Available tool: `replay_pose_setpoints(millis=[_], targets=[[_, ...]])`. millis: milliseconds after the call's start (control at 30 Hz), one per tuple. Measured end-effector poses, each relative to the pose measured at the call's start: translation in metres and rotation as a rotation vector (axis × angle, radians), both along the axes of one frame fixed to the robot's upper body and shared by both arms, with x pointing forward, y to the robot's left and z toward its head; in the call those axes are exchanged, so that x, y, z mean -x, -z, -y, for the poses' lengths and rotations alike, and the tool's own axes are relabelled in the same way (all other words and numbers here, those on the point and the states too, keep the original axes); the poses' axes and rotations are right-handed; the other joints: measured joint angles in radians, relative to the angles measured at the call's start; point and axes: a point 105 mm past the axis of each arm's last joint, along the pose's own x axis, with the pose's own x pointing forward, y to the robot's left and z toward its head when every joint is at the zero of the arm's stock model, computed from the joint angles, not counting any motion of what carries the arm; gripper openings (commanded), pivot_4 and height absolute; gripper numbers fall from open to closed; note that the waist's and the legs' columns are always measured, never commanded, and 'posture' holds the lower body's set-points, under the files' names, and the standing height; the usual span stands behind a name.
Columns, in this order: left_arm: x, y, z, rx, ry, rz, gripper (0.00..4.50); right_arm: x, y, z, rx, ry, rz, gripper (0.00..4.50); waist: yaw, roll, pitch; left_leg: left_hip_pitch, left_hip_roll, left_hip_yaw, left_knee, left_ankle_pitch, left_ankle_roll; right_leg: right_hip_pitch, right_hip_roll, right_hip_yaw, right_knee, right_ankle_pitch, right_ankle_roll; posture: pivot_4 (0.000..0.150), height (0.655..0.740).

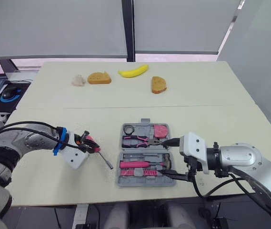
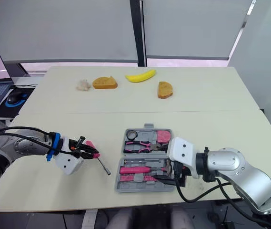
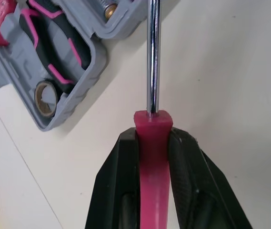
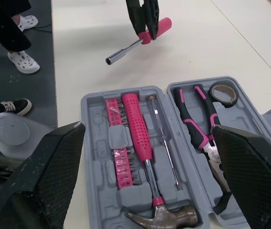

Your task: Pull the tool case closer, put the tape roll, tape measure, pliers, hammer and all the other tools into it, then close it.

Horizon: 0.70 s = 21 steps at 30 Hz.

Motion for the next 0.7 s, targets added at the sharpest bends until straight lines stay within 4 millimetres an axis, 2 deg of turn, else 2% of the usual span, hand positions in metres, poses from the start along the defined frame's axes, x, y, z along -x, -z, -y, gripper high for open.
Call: replay_pose_setpoints(millis=[100,500,567,700], targets=[[0.004,0.001,0.001,0.054,-0.113,-0.050,0.48,-0.001,0.001,-0.001,0.003,-0.003,-0.003,4.50,-0.002,0.000,0.000,0.000,0.000,0.000,0.000,0.000,0.000,0.000,0.000,0.000,0.001,0.000,0.000,0.150,0.7400],[0.033,0.007,-0.017,0.400,-1.033,-0.557,0.48,-0.005,0.007,-0.007,0.016,-0.020,0.019,4.50,-0.003,0.002,0.001,0.001,0.001,-0.001,0.000,0.000,0.000,0.000,0.001,0.000,0.002,-0.001,-0.002,0.150,0.7400],[0.035,0.011,-0.020,0.449,-1.154,-0.590,0.48,-0.006,0.006,-0.007,0.022,-0.027,0.032,4.50,-0.002,0.002,0.001,0.001,0.001,-0.001,0.000,0.000,0.000,0.000,0.001,0.000,0.002,-0.001,-0.002,0.150,0.7400],[0.034,0.021,-0.013,0.598,-1.363,-0.600,0.48,-0.008,0.005,-0.010,0.030,-0.057,0.070,4.50,0.003,0.002,0.001,0.001,0.000,-0.002,0.000,0.000,0.000,0.001,0.000,0.001,0.002,-0.001,-0.002,0.150,0.7400]])
